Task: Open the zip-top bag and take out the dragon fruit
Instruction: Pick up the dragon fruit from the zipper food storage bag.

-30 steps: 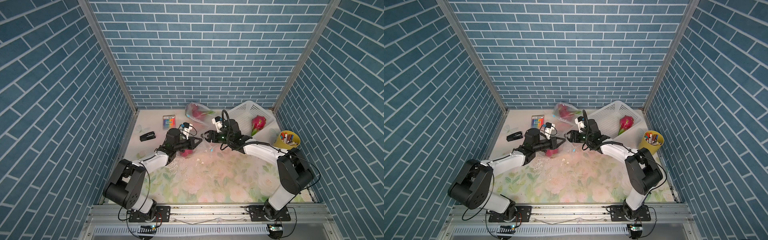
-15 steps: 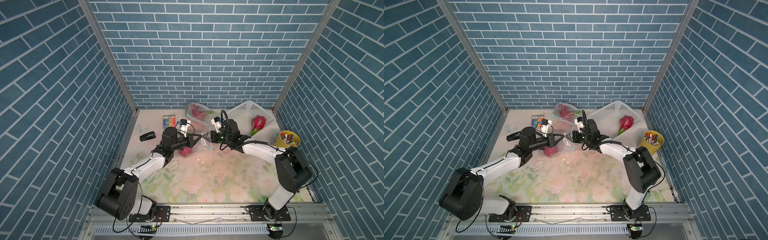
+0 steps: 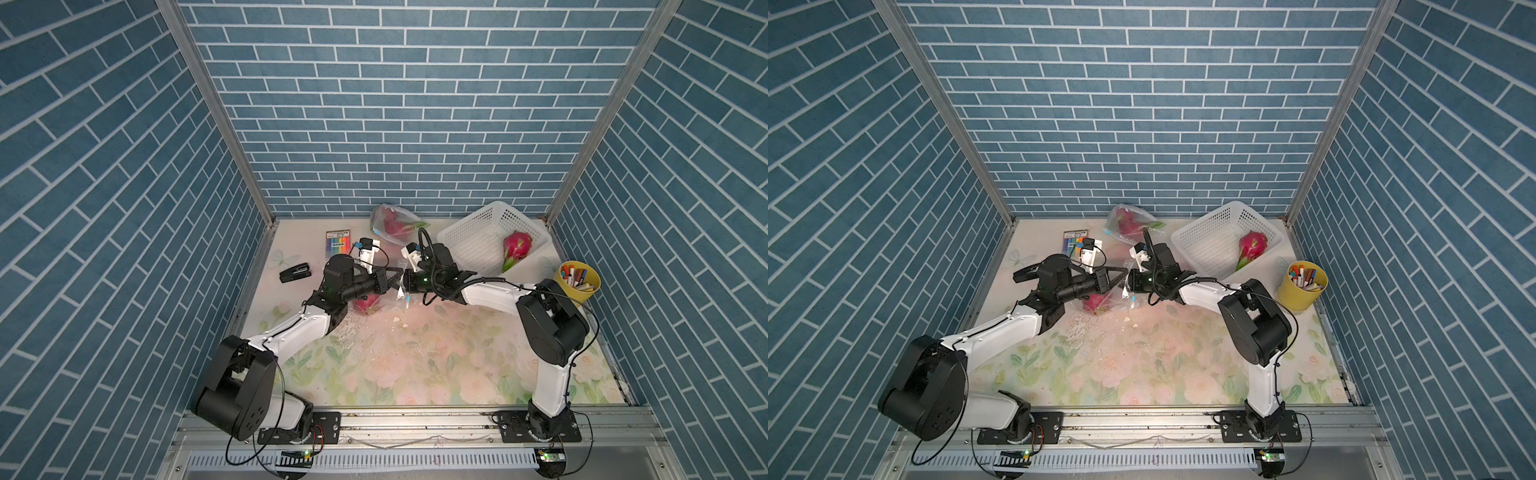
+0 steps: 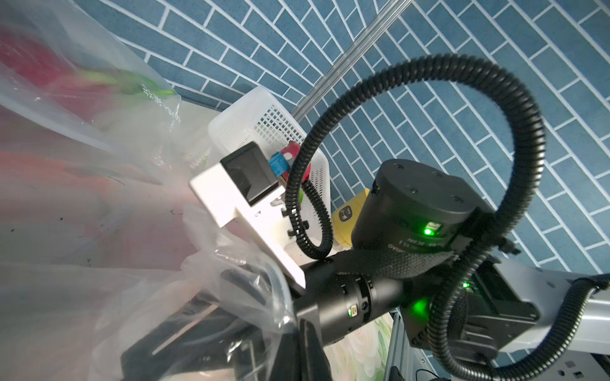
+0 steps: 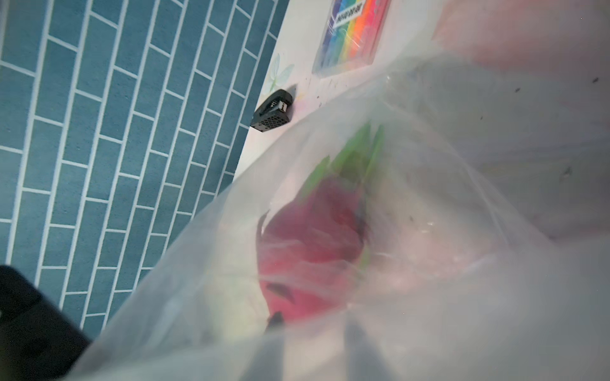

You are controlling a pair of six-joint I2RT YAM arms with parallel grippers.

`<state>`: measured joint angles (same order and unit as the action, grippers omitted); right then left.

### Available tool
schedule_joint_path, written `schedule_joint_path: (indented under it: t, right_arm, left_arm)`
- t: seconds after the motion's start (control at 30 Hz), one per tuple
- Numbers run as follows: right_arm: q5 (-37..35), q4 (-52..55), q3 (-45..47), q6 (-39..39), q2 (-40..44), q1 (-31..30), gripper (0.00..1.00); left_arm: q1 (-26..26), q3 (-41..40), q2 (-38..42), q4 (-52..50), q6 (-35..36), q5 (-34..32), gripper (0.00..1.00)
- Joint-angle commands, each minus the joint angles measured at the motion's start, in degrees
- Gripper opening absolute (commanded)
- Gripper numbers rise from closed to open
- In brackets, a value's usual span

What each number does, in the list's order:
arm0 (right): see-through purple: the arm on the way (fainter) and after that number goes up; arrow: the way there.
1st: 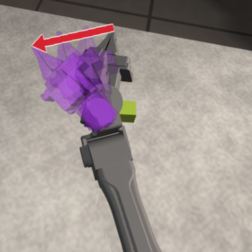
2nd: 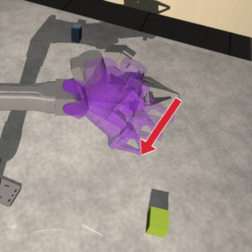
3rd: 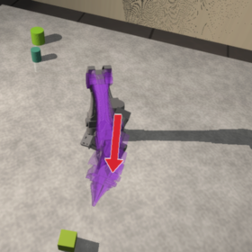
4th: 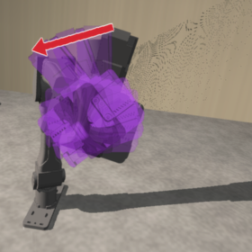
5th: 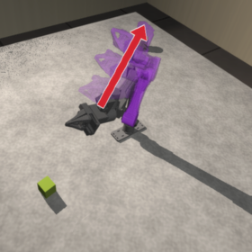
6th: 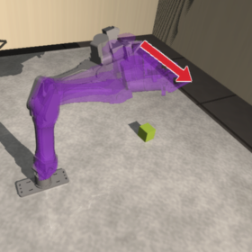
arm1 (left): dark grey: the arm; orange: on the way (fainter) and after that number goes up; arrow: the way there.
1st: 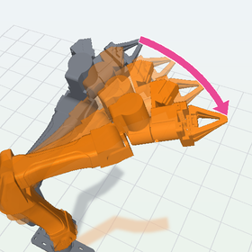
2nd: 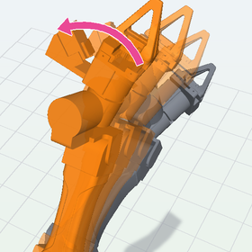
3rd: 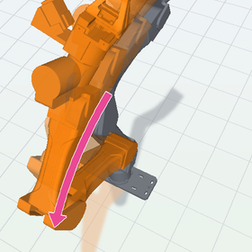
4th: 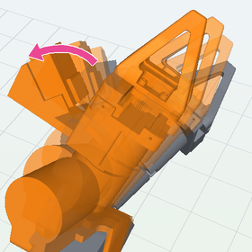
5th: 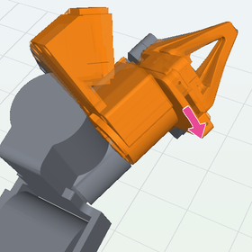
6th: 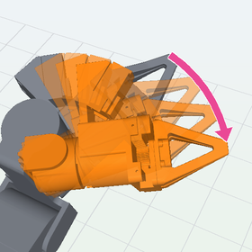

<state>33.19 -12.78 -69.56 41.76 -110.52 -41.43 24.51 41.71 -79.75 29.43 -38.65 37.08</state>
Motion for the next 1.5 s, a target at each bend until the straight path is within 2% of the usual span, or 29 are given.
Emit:
schedule_joint_path:
  t: [0.0, 0.07, 0.1, 0.23, 0.27, 0.33, 0.5, 0.6, 0.73, 0.93, 1.13, 1.27, 1.47]
  right_arm:
    - [-1.35, -1.48, -1.33, 2.35, -1.91, -0.52, 0.35]
    - [-1.77, -1.45, -1.15, 2.36, -2.29, -0.49, 0.37]
    - [-1.95, -1.6, -0.98, 2.45, -2.38, -0.5, 0.38]
    - [-2.74, -1.72, -0.5, 2.28, -2.18, -0.49, 0.38]
    - [-2.78, -1.8, -0.49, 2.28, -2.24, -0.49, 0.38]
    - [-2.77, -1.95, -0.49, 2.36, -2.41, -0.49, 0.38]
    - [-2.01, -3.09, -0.93, 3.1, -3.3, -0.52, 0.38]
    - [-1.82, -3.31, -0.93, 3.24, -3.38, -0.58, 0.38]
    - [-1.3, -3.22, -1.34, 3.24, -3.56, -0.64, 0.38]
    - [-1.02, -2.97, -1.89, 3.48, -4.34, -1.04, 0.39]
    - [-0.5, -3.01, -2.67, 3.95, -5.27, -2.06, 0.4]
    - [-0.41, -2.88, -3.6, 4.02, -6.09, -2.68, 0.47]
    - [-1.09, -3.21, -4.92, 4.16, -7.31, -3.04, 0.65]
  left_arm:
    - [0.06, -1.28, 0.45, 1.43, -0.33, -2.0, 0.0]
    - [-0.23, -2.34, 2.07, -0.94, -0.37, -5.88, 0.02]
    - [-0.68, -3.09, 3.22, -2.66, -0.41, -8.42, 0.08]
    - [-3.19, -7.93, 9.39, -8.17, -1.47, -17.11, 0.51]
    - [-3.91, -9.68, 11.57, -9.12, -1.85, -19.4, 0.53]
    - [-5.66, -12.96, 15.77, -10.5, -2.97, -23.1, 0.51]
    - [-12.0, -21.89, 23.87, -9.42, -7.78, -30.56, 0.11]
    - [-17.0, -25.52, 24.79, -6.13, -10.23, -32.39, 0.0]
    - [-19.15, -28.05, 19.12, 2.55, -12.12, -30.46, 0.0]
    - [-19.06, -27.49, 4.75, 14.08, -12.79, -21.49, 0.0]
    - [-15.81, -26.67, -3.72, 20.76, -14.22, -18.65, 0.0]
    - [-13.44, -25.71, -6.97, 23.17, -15.08, -18.32, 0.0]
    - [-10.81, -24.14, -10.86, 26.03, -15.93, -17.27, 0.0]
